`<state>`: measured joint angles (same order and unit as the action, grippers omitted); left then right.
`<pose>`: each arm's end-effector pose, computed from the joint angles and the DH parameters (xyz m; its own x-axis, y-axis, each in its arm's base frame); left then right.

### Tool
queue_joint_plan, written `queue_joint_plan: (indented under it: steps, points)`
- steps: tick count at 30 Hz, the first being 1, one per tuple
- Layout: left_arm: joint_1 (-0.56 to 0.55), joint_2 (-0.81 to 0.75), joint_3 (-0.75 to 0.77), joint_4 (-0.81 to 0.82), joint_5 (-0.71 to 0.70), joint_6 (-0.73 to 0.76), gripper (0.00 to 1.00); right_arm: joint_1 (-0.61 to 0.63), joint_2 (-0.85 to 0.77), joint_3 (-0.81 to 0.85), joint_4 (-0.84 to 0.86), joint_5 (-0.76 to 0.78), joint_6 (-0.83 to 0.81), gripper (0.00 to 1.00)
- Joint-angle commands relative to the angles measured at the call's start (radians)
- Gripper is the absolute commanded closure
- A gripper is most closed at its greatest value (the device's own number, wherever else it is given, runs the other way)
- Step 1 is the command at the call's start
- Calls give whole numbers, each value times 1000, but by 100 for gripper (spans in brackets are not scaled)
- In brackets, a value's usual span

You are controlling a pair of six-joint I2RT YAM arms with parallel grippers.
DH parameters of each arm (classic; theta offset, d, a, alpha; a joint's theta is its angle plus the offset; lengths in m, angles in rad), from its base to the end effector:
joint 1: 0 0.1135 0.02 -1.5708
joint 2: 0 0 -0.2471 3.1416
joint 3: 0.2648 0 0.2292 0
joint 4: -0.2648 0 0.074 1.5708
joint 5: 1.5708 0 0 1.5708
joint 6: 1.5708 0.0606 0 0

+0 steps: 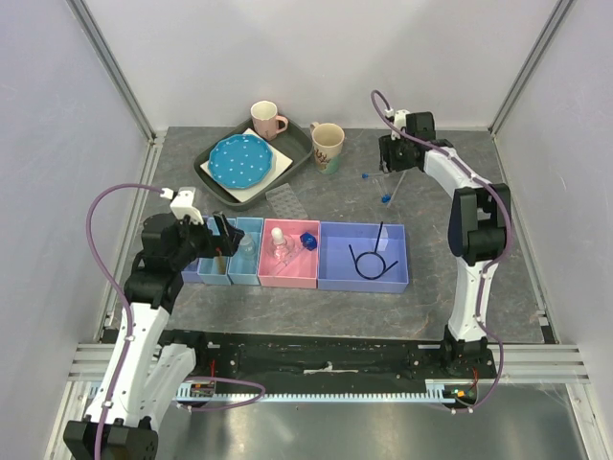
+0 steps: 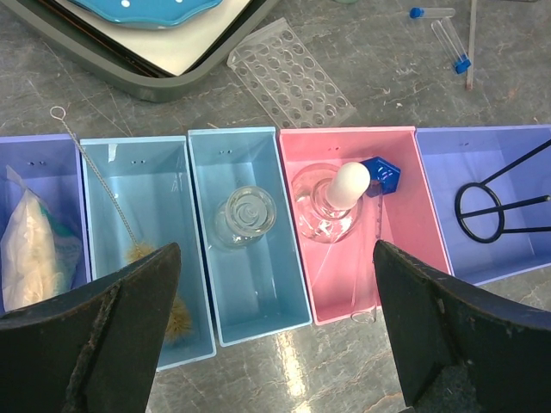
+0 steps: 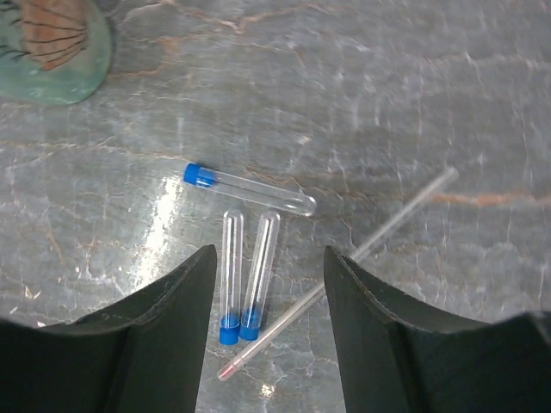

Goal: Organize the chemistry lab equipment

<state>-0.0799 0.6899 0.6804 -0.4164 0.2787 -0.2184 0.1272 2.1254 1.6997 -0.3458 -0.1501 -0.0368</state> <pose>0.1697 -0.0303 0.2740 -0.4728 -0.1711 -0.8644 0.2295 0.9232 -0.3083 0.4674 0.0689 0.1935 -0.6826 -0.1240 -0.7202 -0.2570 0.9633 0.0778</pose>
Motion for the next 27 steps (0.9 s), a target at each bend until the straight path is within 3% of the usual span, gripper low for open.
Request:
queue_joint_plan:
  steps: [1,6,10,14,20,27]
  points:
    - [3,11,1,37,-3,40,1,8,53,130,-113,-117,-230,40]
    - [3,30,1,37,-3,42,1,8,99,210,-159,-108,-314,43]
    - [3,42,2,37,4,44,1,12,163,282,-218,-109,-347,51]
    - [3,40,2,36,5,44,1,23,209,340,-258,-124,-399,51]
    - [3,51,2,39,19,44,1,51,238,380,-311,-154,-572,45]
    - [3,57,2,38,22,44,1,95,264,409,-317,-94,-739,29]
